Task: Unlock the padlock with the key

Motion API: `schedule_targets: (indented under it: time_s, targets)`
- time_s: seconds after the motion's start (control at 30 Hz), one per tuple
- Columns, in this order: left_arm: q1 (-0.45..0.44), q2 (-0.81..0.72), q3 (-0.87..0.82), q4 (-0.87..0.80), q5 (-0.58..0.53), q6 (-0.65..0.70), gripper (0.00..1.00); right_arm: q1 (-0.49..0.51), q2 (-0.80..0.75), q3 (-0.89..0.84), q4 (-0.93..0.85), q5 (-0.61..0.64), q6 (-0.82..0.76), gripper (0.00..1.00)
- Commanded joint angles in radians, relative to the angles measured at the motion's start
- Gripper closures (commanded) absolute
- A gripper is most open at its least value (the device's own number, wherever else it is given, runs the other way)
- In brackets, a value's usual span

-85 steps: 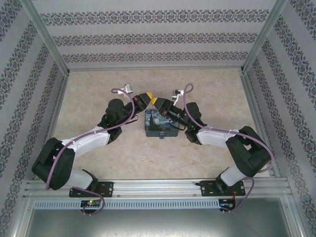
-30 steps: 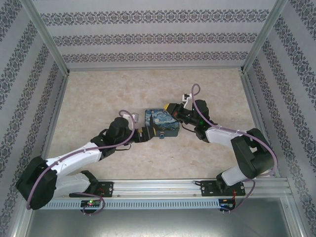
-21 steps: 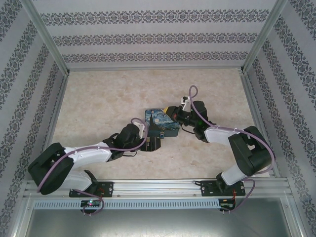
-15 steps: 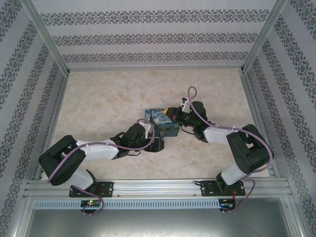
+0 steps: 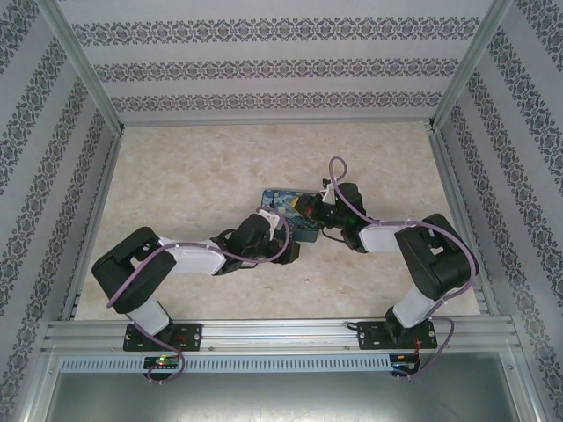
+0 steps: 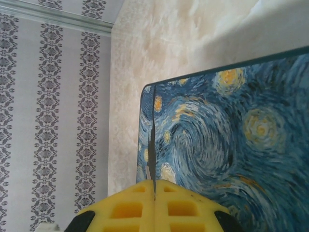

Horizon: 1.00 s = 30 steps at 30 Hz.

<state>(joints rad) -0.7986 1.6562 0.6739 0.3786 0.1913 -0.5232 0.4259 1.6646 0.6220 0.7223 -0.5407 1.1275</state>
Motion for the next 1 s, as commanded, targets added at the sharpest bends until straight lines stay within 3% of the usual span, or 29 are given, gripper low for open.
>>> schedule_targets:
  time_s: [0.0,0.4,0.63,0.97]
  targets:
    - [-0.005,0.035,0.042,0.044,-0.036,0.065,0.12,-0.017,0.032,0.034,0.045,-0.006,0.009,1.00]
    - [-0.004,0.130,0.008,0.175,-0.042,0.071,0.14,-0.021,0.084,0.041,0.100,-0.017,0.041,1.00]
    - [-0.004,0.167,0.052,0.213,0.022,0.049,0.15,-0.021,0.084,0.033,0.098,-0.012,0.037,1.00]
    - [0.012,0.177,0.036,0.347,0.106,-0.084,0.16,-0.022,0.087,0.024,0.101,-0.004,0.037,1.00]
